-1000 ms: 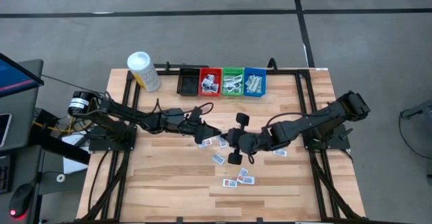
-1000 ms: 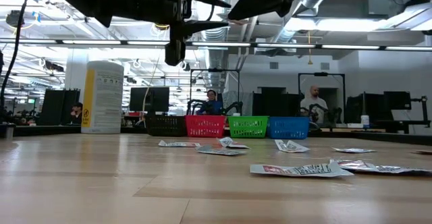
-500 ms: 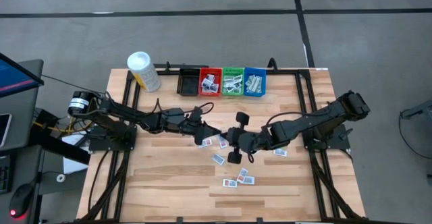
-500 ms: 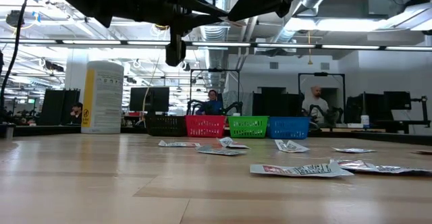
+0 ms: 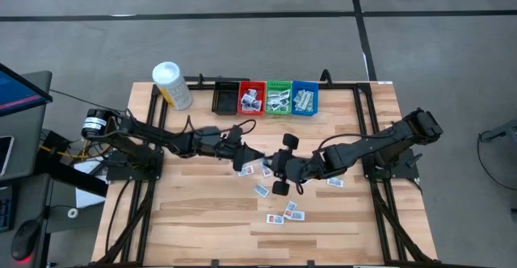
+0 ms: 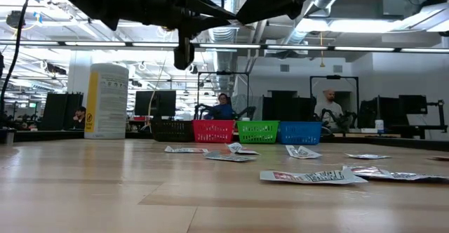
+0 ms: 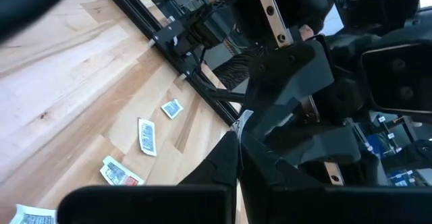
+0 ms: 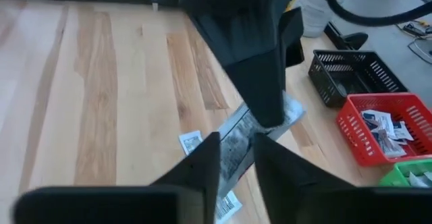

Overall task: Pick & Place First Aid Supplies
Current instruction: Put the ointment pack into the black bin

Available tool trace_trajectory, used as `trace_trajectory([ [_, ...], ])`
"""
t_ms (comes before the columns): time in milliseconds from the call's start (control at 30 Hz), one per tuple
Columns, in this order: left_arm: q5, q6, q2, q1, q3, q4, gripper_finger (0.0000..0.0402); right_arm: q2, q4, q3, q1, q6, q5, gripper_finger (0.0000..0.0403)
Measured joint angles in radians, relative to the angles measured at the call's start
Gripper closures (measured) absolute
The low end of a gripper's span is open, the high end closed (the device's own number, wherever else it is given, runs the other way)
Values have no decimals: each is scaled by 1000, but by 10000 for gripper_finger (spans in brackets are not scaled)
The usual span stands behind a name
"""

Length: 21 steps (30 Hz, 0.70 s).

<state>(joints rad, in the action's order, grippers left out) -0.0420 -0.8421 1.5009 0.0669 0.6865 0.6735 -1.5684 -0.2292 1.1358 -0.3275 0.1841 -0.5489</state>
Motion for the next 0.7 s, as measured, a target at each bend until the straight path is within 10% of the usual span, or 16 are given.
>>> trace_trajectory([
  [333,-104,87,0,-153,1,-18,395,-7,-181,0,78,157,-17,225],
  [700,-158,304,0,-544,1,-220,393,-7,-245,0,207,52,-19,211],
])
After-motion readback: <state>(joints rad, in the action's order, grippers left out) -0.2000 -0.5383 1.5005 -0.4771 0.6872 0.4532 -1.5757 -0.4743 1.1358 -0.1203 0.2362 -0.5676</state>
